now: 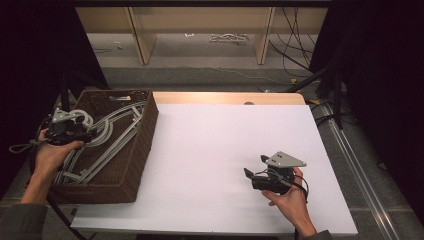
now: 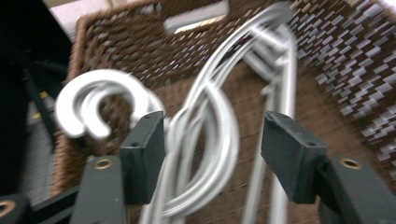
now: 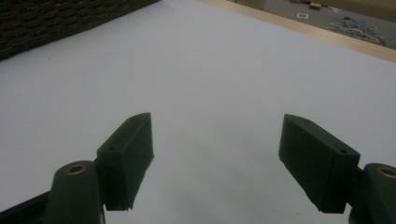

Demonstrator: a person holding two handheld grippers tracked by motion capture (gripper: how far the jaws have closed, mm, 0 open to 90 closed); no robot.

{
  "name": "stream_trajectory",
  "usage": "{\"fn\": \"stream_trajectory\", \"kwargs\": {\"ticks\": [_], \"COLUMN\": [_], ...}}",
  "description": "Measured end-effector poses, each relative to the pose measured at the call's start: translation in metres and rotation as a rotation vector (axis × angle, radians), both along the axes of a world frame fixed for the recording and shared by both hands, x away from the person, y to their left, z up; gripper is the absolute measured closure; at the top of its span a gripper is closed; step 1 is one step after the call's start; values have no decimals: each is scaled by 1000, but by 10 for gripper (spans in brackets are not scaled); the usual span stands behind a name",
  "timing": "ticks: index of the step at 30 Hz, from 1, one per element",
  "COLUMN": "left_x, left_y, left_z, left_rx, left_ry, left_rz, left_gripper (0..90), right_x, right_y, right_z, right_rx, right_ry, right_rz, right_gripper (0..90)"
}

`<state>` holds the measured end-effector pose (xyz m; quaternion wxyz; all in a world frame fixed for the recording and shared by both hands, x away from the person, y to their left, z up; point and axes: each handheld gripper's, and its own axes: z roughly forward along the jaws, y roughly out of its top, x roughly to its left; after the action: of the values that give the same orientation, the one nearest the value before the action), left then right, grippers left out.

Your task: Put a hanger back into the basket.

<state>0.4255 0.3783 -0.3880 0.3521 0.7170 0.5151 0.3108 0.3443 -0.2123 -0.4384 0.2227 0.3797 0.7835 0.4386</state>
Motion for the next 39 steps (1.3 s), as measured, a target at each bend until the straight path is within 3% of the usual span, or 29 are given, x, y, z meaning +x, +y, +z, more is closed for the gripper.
{"fn": "stream_trajectory", "kwargs": {"ticks": [4,13,19,26,34,39], "left_x": [-11,-34,-51,-66,-81,-87], "left_y": [-10,-41,-64,-87,-113,-122], "left_z": [9,23,26,29,24,21], "left_rx": [-104,-191,-179,-224,-202,-184], "left_ry": [-59,-145,-180,-208,-224,-219], "left_rz": [-28,-96,-141,-199,-274,-294], "left_gripper": [320,246,236,226,226,228], "right_x": [0,0,0,-1,-1,-1], "right_y": [0,1,1,2,3,3], "right_z": [-1,-1,-1,0,0,1], "right_rx": [-7,-2,-1,1,1,2], "right_ry": [-5,-7,-3,-1,-6,-10], "right_rz": [5,2,5,2,6,8], "right_gripper": [271,272,271,271,272,271]}}
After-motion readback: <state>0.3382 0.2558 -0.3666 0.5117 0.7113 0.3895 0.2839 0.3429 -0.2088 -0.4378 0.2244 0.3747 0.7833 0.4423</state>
